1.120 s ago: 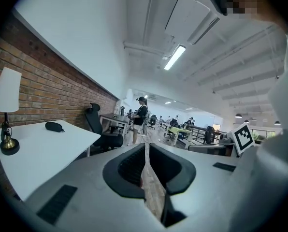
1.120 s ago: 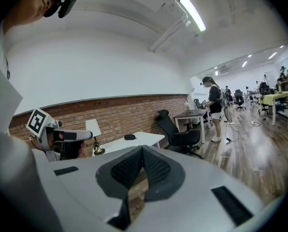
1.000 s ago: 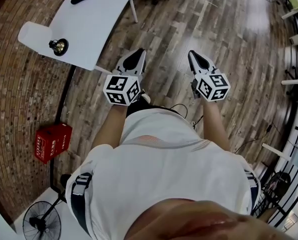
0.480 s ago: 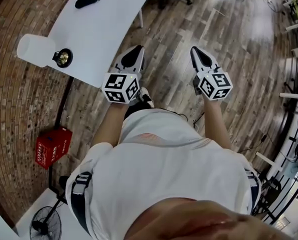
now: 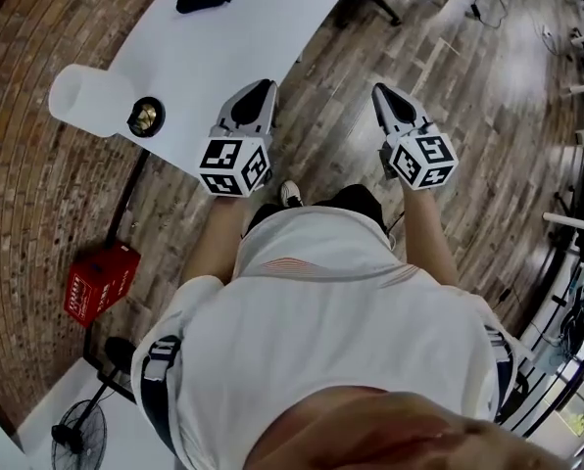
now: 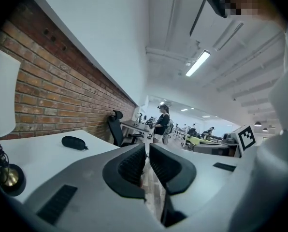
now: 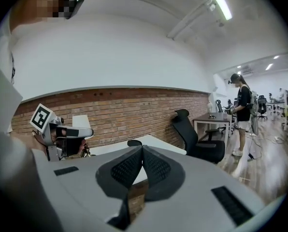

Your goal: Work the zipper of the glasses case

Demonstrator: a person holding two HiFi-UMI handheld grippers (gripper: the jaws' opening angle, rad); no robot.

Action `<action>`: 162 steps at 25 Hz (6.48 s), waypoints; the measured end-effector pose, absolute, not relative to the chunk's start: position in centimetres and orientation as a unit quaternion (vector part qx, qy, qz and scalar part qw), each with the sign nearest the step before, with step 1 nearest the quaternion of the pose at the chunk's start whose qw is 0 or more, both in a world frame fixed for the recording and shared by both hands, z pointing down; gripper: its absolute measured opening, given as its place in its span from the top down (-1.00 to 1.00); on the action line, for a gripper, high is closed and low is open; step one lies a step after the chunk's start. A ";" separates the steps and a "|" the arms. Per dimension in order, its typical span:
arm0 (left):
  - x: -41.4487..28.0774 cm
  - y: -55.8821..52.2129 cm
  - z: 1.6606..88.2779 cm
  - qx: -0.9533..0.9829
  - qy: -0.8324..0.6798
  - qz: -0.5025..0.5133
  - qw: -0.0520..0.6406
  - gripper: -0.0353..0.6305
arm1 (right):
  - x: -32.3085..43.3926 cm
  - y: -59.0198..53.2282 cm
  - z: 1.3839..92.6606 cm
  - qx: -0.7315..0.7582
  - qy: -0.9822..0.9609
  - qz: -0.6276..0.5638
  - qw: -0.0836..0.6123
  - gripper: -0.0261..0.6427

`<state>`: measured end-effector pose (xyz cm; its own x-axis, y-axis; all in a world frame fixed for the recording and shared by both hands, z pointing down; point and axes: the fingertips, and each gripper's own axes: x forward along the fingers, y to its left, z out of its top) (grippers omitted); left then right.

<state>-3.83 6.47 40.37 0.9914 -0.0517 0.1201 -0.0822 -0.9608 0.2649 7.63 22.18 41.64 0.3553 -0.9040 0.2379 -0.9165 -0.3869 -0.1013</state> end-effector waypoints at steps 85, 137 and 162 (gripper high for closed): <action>0.4 -22.5 46.5 0.808 -0.532 0.059 0.244 0.78 | 19.9 -35.4 67.6 0.388 -0.812 0.262 0.349 -0.19; 10.4 -16.9 38.6 0.907 -0.140 -0.157 0.364 -0.08 | 11.6 -13.2 42.0 0.001 -0.899 0.434 -0.060 0.03; 8.0 -21.3 39.4 0.857 -0.238 -0.213 0.405 0.07 | 14.3 -16.0 42.9 0.151 -0.920 0.359 -0.044 0.15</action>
